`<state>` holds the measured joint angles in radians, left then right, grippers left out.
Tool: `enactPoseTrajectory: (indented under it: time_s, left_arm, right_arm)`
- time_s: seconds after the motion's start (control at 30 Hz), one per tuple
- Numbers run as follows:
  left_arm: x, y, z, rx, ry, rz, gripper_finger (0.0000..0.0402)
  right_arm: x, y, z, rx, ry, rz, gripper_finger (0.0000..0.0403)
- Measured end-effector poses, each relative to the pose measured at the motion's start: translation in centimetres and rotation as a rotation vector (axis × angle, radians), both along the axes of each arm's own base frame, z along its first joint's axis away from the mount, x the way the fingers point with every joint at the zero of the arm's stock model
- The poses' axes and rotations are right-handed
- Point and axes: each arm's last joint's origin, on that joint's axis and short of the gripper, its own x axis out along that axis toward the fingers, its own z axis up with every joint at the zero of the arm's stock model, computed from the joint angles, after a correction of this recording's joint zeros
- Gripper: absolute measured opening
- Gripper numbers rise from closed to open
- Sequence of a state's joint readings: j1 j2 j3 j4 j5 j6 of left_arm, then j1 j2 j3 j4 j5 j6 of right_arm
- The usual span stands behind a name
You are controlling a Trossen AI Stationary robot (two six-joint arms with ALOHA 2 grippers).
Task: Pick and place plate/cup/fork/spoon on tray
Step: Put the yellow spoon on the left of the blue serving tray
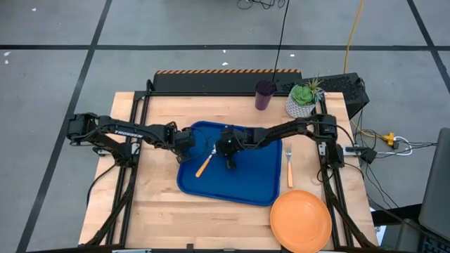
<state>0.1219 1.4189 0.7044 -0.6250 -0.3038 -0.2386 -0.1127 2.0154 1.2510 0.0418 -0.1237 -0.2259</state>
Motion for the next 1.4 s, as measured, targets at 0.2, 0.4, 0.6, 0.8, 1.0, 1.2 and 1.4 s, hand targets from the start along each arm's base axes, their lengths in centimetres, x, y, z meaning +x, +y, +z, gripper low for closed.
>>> enactPoseTrajectory:
  time_s: [0.2,0.4,0.6,0.8,1.0,1.2,1.4]
  left_arm:
    - [0.0,0.0,0.0,0.000,-0.001,0.002,0.0140]
    - [0.0,0.0,0.0,0.000,-0.001,0.001,0.0140]
    - [0.0,0.0,0.0,0.000,-0.002,0.002,0.0140]
    - [0.0,0.0,0.0,0.000,-0.002,0.002,0.0140]
    - [0.0,0.0,0.0,0.001,-0.002,0.002,0.0140]
    - [0.0,0.0,0.0,0.001,-0.002,0.001,0.0140]
    - [0.0,0.0,0.0,0.003,-0.001,-0.004,0.0140]
  right_arm:
    - [-0.8,-1.2,-0.1,-0.078,0.077,-0.063,0.0000]
    - [-0.9,-2.4,0.0,-0.113,0.077,-0.101,0.0000]
    - [-0.8,-3.0,0.1,-0.110,0.052,-0.108,0.0000]
    - [-0.5,-3.0,0.1,-0.078,0.013,-0.086,0.0000]
    - [-0.5,-3.0,0.0,-0.074,0.010,-0.089,0.0000]
    - [-0.4,-3.0,-0.8,-0.060,0.033,-0.099,0.0000]
    - [0.1,-3.0,-1.1,-0.026,-0.016,-0.098,0.0000]
